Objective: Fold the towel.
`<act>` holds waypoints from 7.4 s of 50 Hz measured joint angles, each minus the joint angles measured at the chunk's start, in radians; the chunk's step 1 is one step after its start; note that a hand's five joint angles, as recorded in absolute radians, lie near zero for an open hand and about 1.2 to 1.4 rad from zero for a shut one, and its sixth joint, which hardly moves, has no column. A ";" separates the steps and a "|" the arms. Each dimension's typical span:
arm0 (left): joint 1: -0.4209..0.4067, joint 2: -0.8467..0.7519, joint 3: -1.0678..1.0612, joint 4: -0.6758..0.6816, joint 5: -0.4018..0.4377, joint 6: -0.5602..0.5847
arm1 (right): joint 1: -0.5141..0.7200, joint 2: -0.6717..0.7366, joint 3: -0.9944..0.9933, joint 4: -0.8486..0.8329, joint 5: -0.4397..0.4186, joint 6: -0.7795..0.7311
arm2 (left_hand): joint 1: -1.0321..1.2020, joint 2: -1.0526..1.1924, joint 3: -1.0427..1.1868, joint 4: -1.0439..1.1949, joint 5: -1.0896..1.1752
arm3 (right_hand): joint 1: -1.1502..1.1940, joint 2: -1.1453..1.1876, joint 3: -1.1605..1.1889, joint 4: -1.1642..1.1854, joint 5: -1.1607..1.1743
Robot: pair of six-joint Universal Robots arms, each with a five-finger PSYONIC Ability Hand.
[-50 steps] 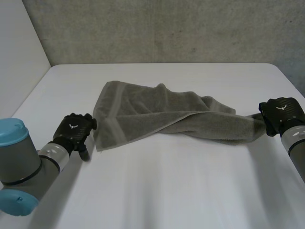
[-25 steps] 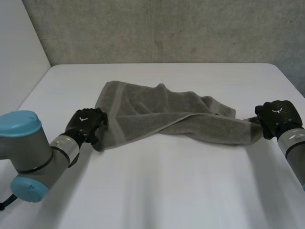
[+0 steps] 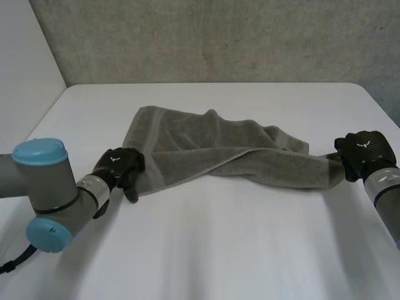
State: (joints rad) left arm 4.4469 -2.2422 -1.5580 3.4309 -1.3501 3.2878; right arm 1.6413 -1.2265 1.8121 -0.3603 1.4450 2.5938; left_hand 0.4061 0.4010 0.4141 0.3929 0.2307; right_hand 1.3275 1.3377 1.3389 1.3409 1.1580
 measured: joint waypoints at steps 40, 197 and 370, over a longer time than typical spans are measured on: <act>-0.051 0.053 0.049 0.001 -0.141 -0.012 | 0.002 -0.003 0.010 0.001 0.002 -0.037 | 0.754 0.784 0.738 0.793 0.751 | 0.000 0.000 0.004 0.000 0.000; 0.178 0.273 -0.016 -0.231 -0.135 -0.344 | 0.210 -0.065 0.328 -0.075 -0.339 -0.214 | 0.864 0.923 0.903 0.970 0.868 | -0.375 -0.384 -0.395 -0.396 -0.393; 0.162 0.302 -0.054 -0.207 -0.132 -0.344 | 0.177 -0.108 0.235 0.008 -0.304 -0.040 | 0.864 0.923 0.906 0.970 0.868 | 0.007 -0.007 -0.002 0.000 0.012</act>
State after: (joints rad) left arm 4.6092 -1.9407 -1.6121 3.2237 -1.4819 2.9436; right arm 1.8180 -1.3347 2.0475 -0.3527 1.1407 2.5542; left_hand 1.2705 1.3239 1.3205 1.3628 1.0984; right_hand 1.3348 1.3304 1.3368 1.3408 1.1698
